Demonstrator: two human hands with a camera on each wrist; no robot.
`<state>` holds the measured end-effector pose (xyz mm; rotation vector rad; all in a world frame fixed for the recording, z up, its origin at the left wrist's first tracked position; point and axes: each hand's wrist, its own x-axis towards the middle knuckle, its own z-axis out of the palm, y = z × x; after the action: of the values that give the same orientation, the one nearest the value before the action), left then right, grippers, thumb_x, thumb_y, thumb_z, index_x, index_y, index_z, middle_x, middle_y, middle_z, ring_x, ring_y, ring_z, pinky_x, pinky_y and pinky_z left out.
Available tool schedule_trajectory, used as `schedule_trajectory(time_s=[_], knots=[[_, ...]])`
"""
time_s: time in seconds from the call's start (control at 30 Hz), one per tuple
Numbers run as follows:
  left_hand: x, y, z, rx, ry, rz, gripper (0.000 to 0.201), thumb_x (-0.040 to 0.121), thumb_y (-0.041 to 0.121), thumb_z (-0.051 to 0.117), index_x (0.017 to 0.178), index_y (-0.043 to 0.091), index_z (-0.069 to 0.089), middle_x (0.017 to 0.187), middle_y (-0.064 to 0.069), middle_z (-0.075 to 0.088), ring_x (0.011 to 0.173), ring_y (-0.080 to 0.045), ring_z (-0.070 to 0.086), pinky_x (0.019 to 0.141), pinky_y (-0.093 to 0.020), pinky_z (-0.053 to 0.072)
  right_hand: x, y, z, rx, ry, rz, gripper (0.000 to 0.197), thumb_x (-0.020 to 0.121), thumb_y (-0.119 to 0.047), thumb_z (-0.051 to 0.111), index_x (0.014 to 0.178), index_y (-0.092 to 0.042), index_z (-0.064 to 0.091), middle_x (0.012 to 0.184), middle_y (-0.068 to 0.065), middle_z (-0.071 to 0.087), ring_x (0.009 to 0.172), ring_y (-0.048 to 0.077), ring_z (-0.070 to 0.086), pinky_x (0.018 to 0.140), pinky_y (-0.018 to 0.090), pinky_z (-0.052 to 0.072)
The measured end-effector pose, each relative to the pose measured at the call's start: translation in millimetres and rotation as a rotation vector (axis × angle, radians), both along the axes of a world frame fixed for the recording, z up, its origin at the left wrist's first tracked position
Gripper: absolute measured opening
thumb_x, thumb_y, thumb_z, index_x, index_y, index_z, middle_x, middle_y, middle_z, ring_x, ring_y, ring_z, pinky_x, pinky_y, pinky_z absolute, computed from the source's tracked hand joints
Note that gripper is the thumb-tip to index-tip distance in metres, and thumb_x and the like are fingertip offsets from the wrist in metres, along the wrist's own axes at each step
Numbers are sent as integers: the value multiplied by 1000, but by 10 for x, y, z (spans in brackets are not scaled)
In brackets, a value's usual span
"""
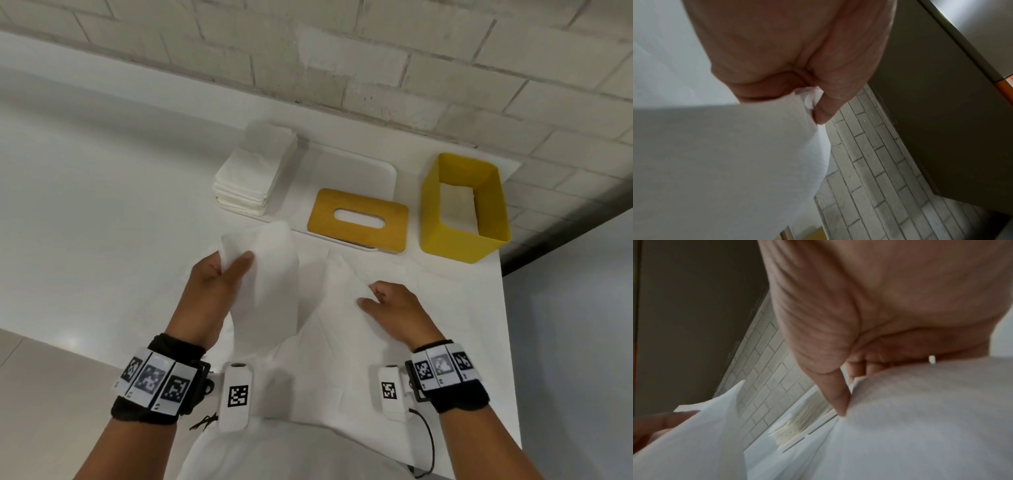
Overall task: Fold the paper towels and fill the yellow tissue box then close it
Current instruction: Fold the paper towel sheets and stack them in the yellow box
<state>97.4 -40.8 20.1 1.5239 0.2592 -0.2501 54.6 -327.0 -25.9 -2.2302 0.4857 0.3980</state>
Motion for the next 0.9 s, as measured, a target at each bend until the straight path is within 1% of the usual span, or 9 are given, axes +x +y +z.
schedule_trajectory(time_s=[0.1,0.17,0.23,0.33,0.4,0.5,0.67,0.83,0.9], knots=[[8,-56,14,16,-5,-20,18,101,22,62,98,8,74,91,-10,77,84,-24,71,78,-39,54,35,3,69,153,-167,-101,17,95,-25,68,79,-20,69,75,-7,65,77,14,60,69,25,43],[15,-81,16,17,-6,-26,18,102,22,61,99,10,75,92,-10,77,86,-25,71,79,-40,54,21,-10,246,435,-272,-213,10,98,-20,65,93,-19,74,91,-8,74,86,14,65,76,23,47],[21,-119,26,11,-1,-32,18,102,21,60,100,11,74,93,-9,78,87,-24,71,79,-40,54,-15,-3,503,697,-329,-249,15,101,-18,60,110,-17,72,109,3,77,97,18,70,81,24,54],[20,-214,40,-5,9,-53,18,102,21,59,102,11,75,97,-12,78,91,-27,72,82,-42,54,-59,5,822,1007,-423,-311,22,100,-15,55,116,-17,70,119,8,74,105,17,71,88,27,58],[4,-291,65,-11,-3,-81,18,102,21,59,102,12,75,96,-10,78,90,-25,73,81,-41,55,-78,37,936,1077,-462,-342,25,98,-17,55,119,-15,67,122,8,73,109,17,70,91,28,58],[-12,-421,125,-27,-13,-134,17,102,22,59,102,15,75,94,-5,78,89,-23,73,77,-39,55,-92,94,954,982,-467,-328,24,97,-20,57,116,-15,69,122,9,73,111,21,69,95,36,56],[-14,-557,215,-34,-63,-160,19,102,26,59,101,16,75,97,-7,77,93,-26,72,82,-42,57,-117,143,950,564,-667,-404,14,101,-21,62,96,-21,74,99,5,76,91,20,66,88,43,52],[-64,-676,250,-76,-35,-171,22,103,26,57,109,14,74,103,-9,77,100,-31,72,88,-47,58,-118,215,1077,492,-721,-409,14,102,-19,61,102,-21,75,99,-6,78,95,13,72,89,34,57],[-68,-702,255,-74,-50,-173,21,103,26,57,109,15,74,103,-8,78,99,-29,73,89,-48,58,-130,242,1092,358,-767,-385,16,102,-20,61,106,-23,76,98,-11,78,94,8,72,88,30,57]])
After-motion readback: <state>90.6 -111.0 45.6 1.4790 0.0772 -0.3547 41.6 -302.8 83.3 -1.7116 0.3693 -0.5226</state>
